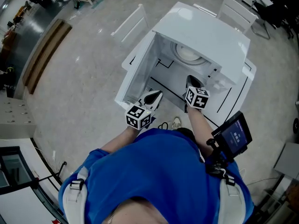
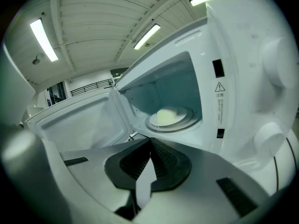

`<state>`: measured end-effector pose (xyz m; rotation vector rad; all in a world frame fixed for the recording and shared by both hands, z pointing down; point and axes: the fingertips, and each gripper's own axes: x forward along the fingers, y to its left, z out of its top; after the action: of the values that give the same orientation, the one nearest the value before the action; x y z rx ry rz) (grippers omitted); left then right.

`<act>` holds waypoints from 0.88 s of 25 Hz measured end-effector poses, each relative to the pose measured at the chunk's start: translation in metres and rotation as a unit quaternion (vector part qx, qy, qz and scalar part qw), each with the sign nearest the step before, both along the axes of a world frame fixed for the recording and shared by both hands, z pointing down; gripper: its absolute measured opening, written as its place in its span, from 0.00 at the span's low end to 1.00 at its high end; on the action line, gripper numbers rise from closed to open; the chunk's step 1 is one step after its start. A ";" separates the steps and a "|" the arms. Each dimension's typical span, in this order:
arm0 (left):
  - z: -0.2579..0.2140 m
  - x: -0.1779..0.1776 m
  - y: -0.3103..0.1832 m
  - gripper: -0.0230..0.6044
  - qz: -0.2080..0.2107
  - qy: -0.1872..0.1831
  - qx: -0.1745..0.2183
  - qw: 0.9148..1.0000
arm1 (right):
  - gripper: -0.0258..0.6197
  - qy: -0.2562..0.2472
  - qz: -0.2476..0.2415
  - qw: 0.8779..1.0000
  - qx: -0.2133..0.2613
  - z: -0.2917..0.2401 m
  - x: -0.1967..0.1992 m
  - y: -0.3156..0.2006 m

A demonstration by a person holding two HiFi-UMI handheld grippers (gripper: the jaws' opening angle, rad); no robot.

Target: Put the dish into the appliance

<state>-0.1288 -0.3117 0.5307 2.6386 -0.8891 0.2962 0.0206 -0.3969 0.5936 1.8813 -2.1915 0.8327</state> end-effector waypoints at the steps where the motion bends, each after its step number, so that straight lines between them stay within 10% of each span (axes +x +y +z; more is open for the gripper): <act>1: -0.001 0.000 0.002 0.05 0.003 0.000 0.000 1.000 | 0.04 -0.002 0.000 1.000 0.002 -0.002 -0.001 0.005; 22: -0.010 -0.002 0.036 0.05 0.042 0.017 0.006 0.999 | 0.04 -0.001 0.008 0.999 0.035 -0.040 -0.015 0.105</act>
<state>-0.1308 -0.2753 0.5202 2.6886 -0.7723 0.2661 0.0053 -0.2920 0.5537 1.9317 -2.2374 0.7709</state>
